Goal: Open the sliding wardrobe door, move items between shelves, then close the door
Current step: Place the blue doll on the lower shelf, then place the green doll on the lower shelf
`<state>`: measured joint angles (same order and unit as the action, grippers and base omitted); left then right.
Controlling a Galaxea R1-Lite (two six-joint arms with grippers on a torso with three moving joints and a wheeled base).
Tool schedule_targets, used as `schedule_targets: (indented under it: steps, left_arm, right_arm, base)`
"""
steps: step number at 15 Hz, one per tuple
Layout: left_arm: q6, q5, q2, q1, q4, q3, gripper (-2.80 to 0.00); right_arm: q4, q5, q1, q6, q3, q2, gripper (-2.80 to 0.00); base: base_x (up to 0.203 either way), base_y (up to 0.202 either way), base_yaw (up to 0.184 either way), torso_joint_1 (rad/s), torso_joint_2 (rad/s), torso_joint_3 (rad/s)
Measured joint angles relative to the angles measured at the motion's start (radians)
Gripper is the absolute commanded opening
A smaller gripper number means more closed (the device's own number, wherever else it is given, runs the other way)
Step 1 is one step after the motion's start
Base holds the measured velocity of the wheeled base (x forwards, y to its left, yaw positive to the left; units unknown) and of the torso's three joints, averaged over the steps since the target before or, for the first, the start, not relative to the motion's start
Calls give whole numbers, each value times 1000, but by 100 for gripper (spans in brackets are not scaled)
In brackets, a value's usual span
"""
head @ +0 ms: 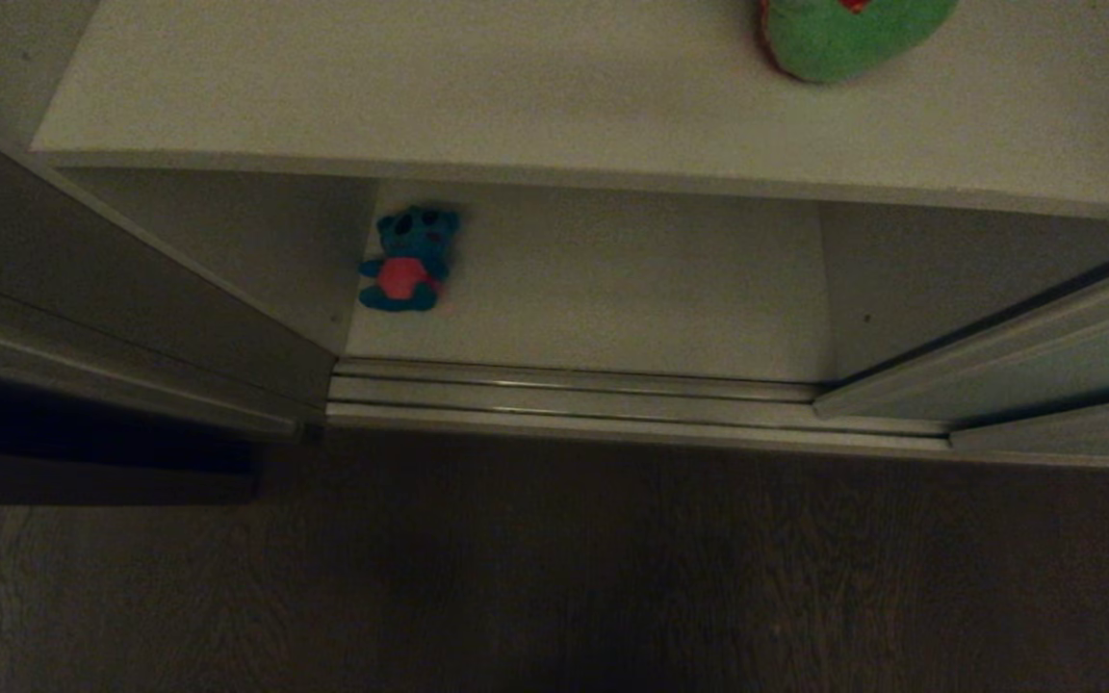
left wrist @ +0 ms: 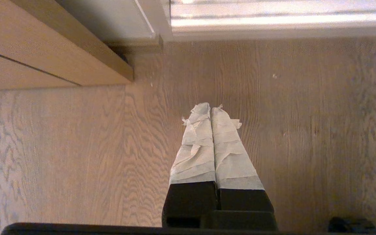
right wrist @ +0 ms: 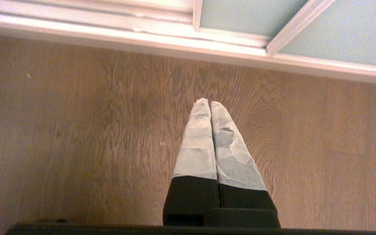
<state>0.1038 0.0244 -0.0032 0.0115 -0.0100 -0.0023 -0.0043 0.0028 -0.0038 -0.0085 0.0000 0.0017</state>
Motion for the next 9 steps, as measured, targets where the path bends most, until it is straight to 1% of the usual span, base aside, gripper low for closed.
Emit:
schedule_targets:
  steps: [9]
  left_arm:
    - [-4, 0, 1, 0, 0, -1, -280]
  right_arm:
    - [0, 0, -1, 0, 0, 0, -280]
  base:
    - [0, 0, 0, 1, 0, 202]
